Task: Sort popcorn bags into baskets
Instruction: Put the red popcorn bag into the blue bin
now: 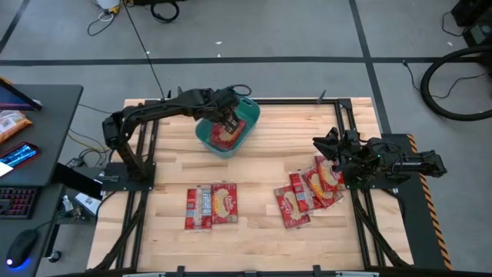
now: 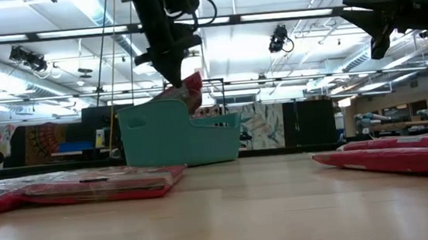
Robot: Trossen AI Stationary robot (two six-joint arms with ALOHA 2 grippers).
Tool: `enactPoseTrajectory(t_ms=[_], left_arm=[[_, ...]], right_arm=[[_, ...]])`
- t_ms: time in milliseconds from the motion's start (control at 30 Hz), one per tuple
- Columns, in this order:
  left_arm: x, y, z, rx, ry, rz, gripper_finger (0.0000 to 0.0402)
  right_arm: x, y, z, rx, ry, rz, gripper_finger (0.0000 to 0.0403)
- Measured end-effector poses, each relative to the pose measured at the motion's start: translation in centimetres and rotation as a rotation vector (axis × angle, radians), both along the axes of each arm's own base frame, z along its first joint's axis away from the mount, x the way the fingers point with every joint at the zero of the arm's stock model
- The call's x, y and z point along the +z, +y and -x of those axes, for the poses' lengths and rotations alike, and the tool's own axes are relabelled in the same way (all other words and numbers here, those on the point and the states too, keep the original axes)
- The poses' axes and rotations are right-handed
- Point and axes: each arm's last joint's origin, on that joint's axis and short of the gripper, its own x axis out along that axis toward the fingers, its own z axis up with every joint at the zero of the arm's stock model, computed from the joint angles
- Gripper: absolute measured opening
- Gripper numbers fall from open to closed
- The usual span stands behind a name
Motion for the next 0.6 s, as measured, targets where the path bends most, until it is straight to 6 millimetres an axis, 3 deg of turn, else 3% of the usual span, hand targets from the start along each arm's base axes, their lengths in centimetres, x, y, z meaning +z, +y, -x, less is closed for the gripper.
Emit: enactPoseTrajectory(t_ms=[333, 433, 600], left_arm=[[0.3, 0.1, -0.6, -0.035, -0.052, -0.028, 0.0130], [0.6, -0.8, -1.4, -0.193, -0.077, -0.033, 0.0148], [1.0, -4.2, -3.2, -0.557, -0.137, -0.028, 0.0149]], right_arm=[[0.0, 0.0, 0.0, -0.001, 0.003, 0.000, 0.0112], [0.0, 0.0, 0.0, -0.001, 0.001, 0.000, 0.0112], [0.0, 0.0, 0.0, -0.001, 0.002, -0.001, 0.0112]])
